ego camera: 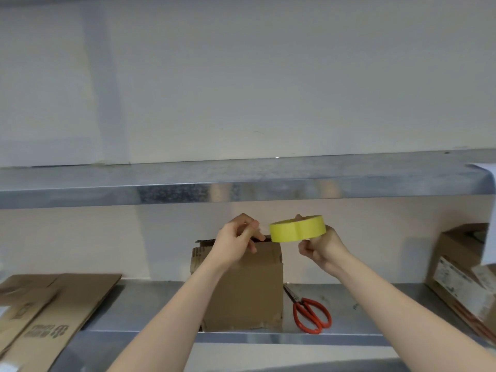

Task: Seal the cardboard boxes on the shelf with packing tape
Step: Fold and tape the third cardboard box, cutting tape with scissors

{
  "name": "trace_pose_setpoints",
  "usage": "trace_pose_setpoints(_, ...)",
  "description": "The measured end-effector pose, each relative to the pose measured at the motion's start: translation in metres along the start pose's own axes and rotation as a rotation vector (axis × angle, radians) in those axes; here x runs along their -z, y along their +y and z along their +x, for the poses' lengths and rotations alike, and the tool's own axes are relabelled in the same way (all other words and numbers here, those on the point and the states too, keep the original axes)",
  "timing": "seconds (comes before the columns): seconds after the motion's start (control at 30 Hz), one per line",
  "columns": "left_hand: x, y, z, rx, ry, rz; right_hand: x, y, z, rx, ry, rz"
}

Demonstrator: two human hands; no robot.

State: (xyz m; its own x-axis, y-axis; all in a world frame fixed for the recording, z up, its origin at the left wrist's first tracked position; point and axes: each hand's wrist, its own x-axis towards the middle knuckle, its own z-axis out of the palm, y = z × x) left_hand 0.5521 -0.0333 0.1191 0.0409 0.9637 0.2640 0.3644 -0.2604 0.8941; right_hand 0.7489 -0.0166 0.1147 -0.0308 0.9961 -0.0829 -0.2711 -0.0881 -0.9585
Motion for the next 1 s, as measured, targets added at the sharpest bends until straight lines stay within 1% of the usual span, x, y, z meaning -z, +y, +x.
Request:
trace_pose_setpoints(0.07,-0.002,0.003,0.000,0.011,0.001,-0.040,0.001,0.000,0.001,-0.070,-0.027,0.156)
trace_pose_setpoints(0.13,-0.005,0.003,-0.002,0.035,-0.011,-0.004,0.001,0.000,0.003,-0.125,-0.075,0.251)
trace_pose_setpoints(0.17,-0.006,0.003,-0.003,0.053,-0.012,-0.008,0.001,-0.001,0.003,-0.139,-0.091,0.231)
trace_pose_setpoints(0.2,-0.007,0.004,-0.005,0.071,-0.009,-0.060,0.001,-0.002,0.002,-0.147,-0.109,0.180)
trace_pose_setpoints(0.3,-0.011,0.007,-0.005,0.106,0.004,-0.348,0.006,-0.003,-0.001,-0.166,-0.170,-0.012)
trace_pose_setpoints(0.4,-0.016,0.013,-0.001,0.240,0.038,-0.583,0.008,-0.001,-0.003,-0.155,-0.300,-0.015)
trace_pose_setpoints(0.43,-0.016,0.015,0.000,0.286,0.063,-0.617,0.008,-0.002,-0.004,-0.158,-0.327,-0.013)
trace_pose_setpoints(0.5,-0.017,0.017,0.003,0.334,0.114,-0.601,0.007,-0.002,-0.007,-0.205,-0.328,-0.054)
trace_pose_setpoints(0.6,-0.019,0.017,0.007,0.359,0.180,-0.598,0.009,0.000,-0.012,-0.315,-0.254,-0.208)
trace_pose_setpoints(0.67,-0.020,0.016,0.009,0.357,0.212,-0.592,0.013,0.001,-0.014,-0.399,-0.245,-0.266)
trace_pose_setpoints(0.73,-0.021,0.017,0.009,0.335,0.238,-0.610,0.016,0.003,-0.015,-0.465,-0.248,-0.167)
trace_pose_setpoints(0.83,-0.023,0.017,0.009,0.291,0.291,-0.646,0.020,0.006,-0.016,-0.509,-0.180,0.210)
trace_pose_setpoints(0.9,-0.023,0.016,0.011,0.264,0.341,-0.674,0.022,0.009,-0.013,-0.482,-0.123,0.438)
trace_pose_setpoints(1.0,-0.025,0.013,0.013,0.226,0.392,-0.680,0.014,0.011,-0.016,-0.415,-0.104,0.567)
